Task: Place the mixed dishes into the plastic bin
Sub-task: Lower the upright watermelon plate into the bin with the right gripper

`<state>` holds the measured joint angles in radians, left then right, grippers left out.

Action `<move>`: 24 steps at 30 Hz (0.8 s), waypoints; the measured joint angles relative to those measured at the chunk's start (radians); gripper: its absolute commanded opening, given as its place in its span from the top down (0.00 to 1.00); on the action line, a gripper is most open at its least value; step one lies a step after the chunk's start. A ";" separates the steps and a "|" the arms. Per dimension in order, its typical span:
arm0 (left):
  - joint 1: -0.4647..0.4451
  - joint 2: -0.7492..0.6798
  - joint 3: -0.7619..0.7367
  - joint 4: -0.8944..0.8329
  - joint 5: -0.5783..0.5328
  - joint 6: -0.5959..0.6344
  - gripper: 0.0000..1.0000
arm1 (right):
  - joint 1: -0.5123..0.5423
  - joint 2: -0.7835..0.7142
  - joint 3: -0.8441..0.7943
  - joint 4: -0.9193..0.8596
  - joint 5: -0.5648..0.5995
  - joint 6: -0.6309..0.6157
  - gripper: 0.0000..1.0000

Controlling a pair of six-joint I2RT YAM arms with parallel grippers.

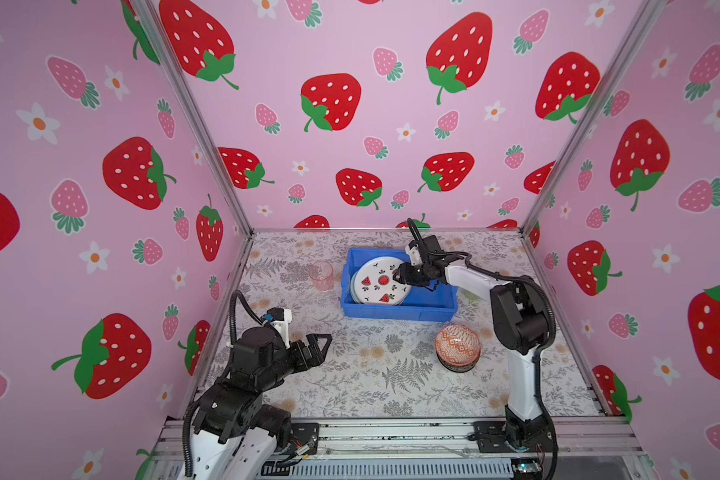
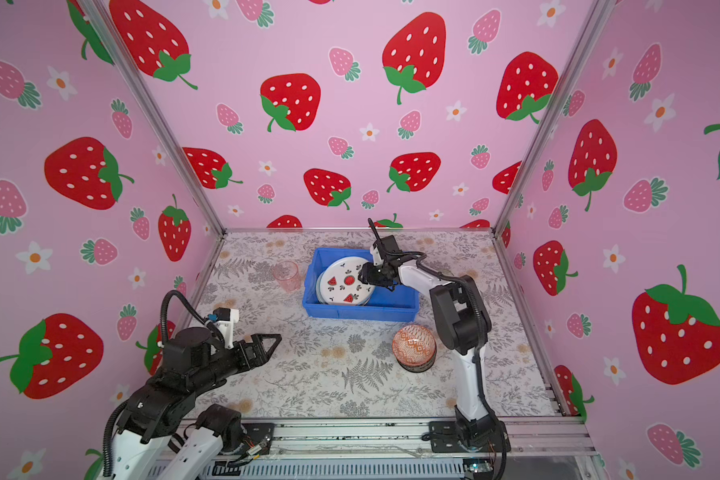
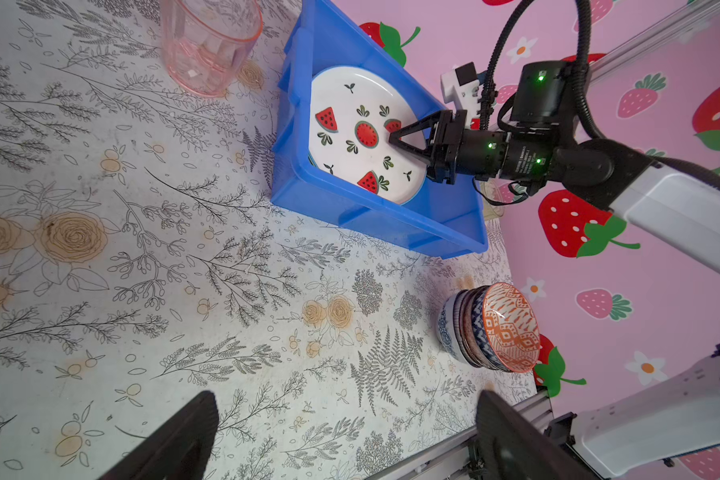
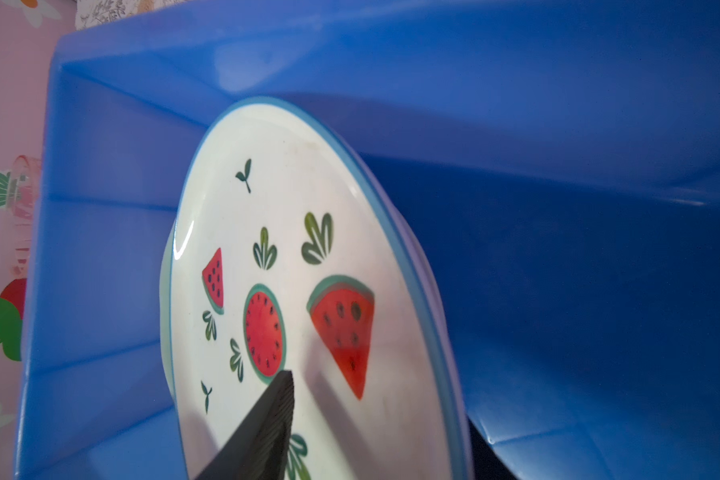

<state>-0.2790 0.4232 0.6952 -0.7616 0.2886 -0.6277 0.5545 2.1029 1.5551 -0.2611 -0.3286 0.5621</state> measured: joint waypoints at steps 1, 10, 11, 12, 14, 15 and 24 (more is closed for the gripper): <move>0.000 0.000 0.000 0.000 0.000 0.000 0.01 | 0.000 0.000 0.000 0.000 0.001 -0.002 0.49; 0.001 -0.002 0.000 0.000 0.000 0.000 0.01 | 0.005 0.000 0.000 -0.002 0.024 -0.014 0.49; 0.001 -0.004 0.000 0.000 0.000 0.000 0.01 | 0.005 0.000 0.000 -0.002 0.029 -0.014 0.49; 0.001 -0.006 0.000 0.000 0.000 0.000 0.01 | 0.006 0.000 0.000 -0.002 0.033 -0.014 0.49; 0.001 -0.006 0.000 0.001 0.000 0.000 0.01 | 0.008 0.000 0.000 -0.002 0.045 -0.015 0.49; 0.001 -0.006 0.000 0.001 0.000 0.000 0.01 | 0.008 -0.002 0.000 -0.002 0.050 -0.015 0.49; 0.001 0.013 -0.001 0.010 0.011 0.000 0.01 | 0.006 -0.010 -0.021 -0.008 0.105 -0.017 0.43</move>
<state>-0.2783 0.4362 0.6941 -0.7513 0.2993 -0.6273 0.5606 2.0930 1.5341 -0.2687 -0.2237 0.5449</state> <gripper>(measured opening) 0.990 0.568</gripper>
